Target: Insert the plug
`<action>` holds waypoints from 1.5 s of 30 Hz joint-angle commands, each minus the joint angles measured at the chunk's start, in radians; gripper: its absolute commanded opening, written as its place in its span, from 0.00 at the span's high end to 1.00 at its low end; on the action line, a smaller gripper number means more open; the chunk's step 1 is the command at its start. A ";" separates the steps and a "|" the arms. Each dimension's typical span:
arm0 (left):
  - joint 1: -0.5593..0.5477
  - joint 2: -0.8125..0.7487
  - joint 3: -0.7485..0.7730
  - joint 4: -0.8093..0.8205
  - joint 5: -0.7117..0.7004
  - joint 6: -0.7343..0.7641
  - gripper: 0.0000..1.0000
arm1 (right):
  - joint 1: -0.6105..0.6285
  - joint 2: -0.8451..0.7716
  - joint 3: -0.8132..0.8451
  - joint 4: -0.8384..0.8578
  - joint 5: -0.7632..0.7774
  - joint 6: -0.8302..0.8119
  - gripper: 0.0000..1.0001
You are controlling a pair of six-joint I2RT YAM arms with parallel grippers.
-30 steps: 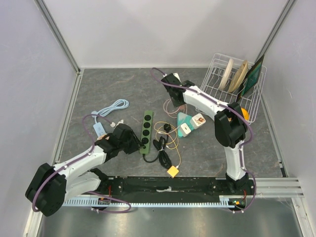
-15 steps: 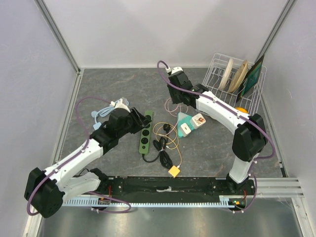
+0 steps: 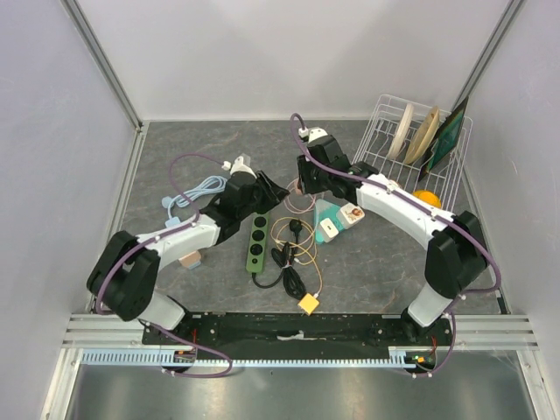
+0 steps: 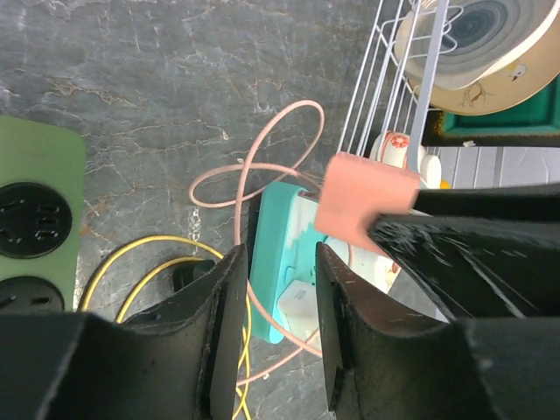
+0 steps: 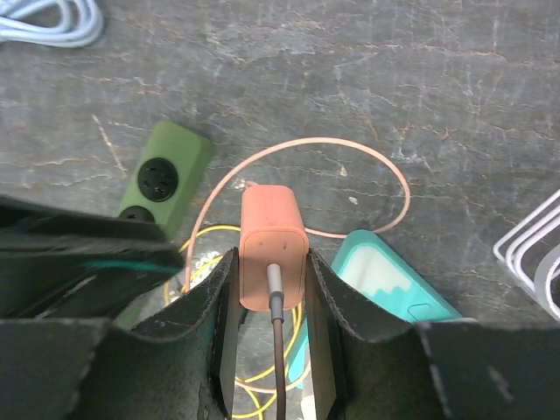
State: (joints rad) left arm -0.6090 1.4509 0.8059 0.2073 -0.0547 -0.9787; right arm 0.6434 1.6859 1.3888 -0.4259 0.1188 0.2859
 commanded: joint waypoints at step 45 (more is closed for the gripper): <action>-0.278 -0.454 -0.246 -0.254 -0.120 0.018 0.43 | 0.111 0.288 0.144 0.104 -0.165 0.162 1.00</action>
State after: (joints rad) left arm -0.8833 1.1213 0.5056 0.2371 0.0040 -1.0466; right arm 0.7444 1.9404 1.4555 -0.2794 -0.1024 0.4564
